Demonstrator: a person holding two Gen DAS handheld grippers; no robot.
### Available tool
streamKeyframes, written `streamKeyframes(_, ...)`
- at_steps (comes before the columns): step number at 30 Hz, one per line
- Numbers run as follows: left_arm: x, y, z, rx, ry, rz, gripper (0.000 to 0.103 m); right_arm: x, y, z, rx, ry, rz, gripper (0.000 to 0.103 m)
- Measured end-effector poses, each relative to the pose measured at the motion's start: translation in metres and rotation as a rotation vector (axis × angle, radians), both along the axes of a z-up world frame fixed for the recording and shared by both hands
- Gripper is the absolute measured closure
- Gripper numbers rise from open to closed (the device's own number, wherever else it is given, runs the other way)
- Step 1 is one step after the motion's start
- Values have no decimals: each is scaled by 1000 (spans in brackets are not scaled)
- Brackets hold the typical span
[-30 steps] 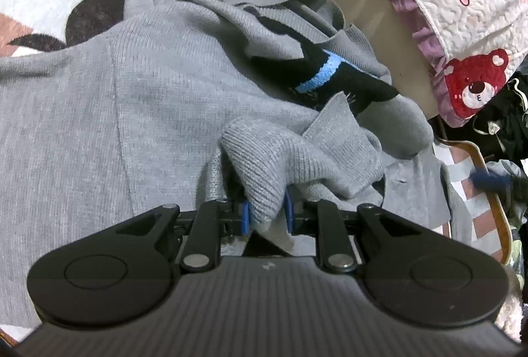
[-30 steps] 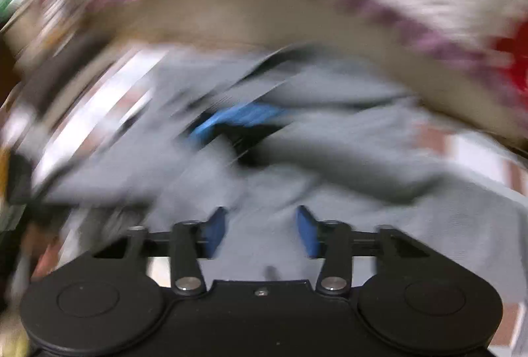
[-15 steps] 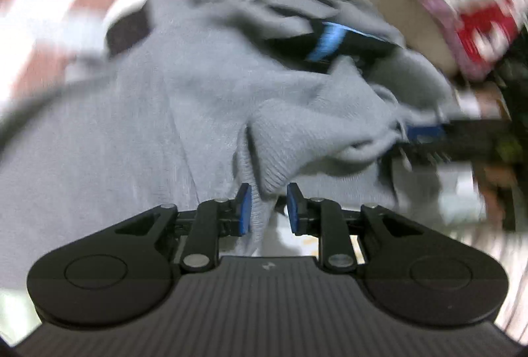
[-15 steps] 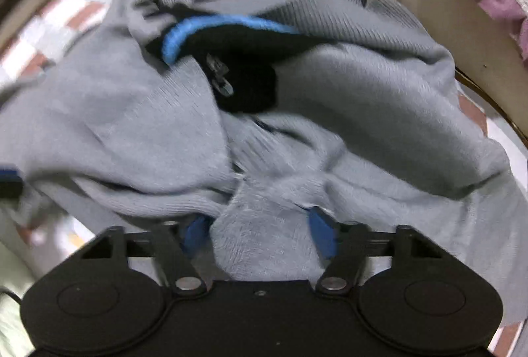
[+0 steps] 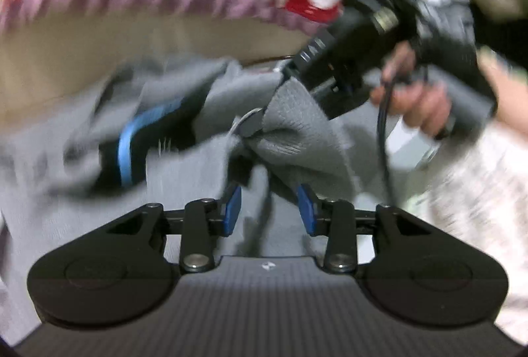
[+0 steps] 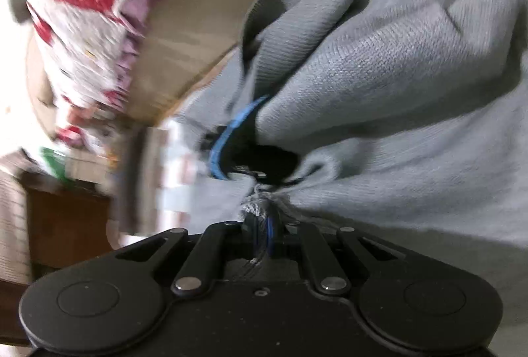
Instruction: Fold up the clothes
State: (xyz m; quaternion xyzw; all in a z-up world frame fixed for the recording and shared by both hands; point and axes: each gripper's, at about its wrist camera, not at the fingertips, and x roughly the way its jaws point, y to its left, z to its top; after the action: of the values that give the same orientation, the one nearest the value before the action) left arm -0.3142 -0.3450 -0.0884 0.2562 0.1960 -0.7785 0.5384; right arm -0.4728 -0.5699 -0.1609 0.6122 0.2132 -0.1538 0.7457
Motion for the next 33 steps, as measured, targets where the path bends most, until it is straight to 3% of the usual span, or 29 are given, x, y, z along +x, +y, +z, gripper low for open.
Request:
streamKeyframes(3, -3, -21, 5, -55, -39, -16, 58, 0, -5, -14, 81, -73, 25, 95)
streamKeyframes(5, 0, -39, 6, -65, -13, -18, 47, 5, -6, -18, 99, -74, 50, 95)
streamKeyframes(7, -1, -58, 1, -34, -6, -51, 42, 5, -7, -16, 97, -95, 62, 94)
streamKeyframes(11, -4, -84, -12, 11, 52, -73, 41, -3, -9, -9, 105, -185, 47, 94)
streamKeyframes(12, -5, -88, -16, 29, 76, -66, 45, -3, -8, -8, 96, -183, 50, 94)
streamKeyframes(13, -6, -91, -19, 48, 71, -57, 64, -2, -8, -6, 87, -181, 54, 94)
streamKeyframes(15, -9, -99, -25, 89, 40, -36, 78, -3, -9, -6, 81, -144, 31, 93)
streamKeyframes(16, -6, -105, -27, 127, 65, -14, 87, -6, -11, -6, 82, -128, -1, 89)
streamKeyframes(17, 0, -110, -29, 171, 119, 27, 87, -11, -12, -4, 76, -119, -44, 84)
streamKeyframes(19, 17, -121, -32, 240, 258, 133, 88, -19, -3, 20, -99, 7, -133, 70)
streamKeyframes(21, 36, -130, -37, 327, 402, 275, 89, -27, 9, 48, -304, 156, -220, 81)
streamKeyframes(22, 45, -135, -43, 406, 459, 380, 89, -27, 20, 63, -432, 243, -247, 97)
streamKeyframes(23, 52, -137, -49, 484, 518, 462, 89, -25, 34, 77, -568, 313, -243, 97)
streamKeyframes(24, 56, -139, -54, 536, 588, 502, 89, -23, 44, 85, -640, 307, -211, 97)
streamKeyframes(25, 57, -141, -55, 560, 616, 520, 89, -21, 53, 92, -682, 270, -170, 97)
streamKeyframes(27, 47, -148, -49, 554, 519, 510, 89, -8, 60, 95, -688, 227, -61, 96)
streamKeyframes(29, 43, -152, -44, 552, 490, 497, 89, 15, 68, 90, -714, 310, 48, 96)
streamKeyframes(31, 50, -153, -45, 577, 548, 506, 89, 31, 73, 83, -718, 391, 140, 96)
streamKeyframes(33, 59, -154, -46, 587, 600, 527, 90, 30, 73, 78, -635, 432, 150, 96)
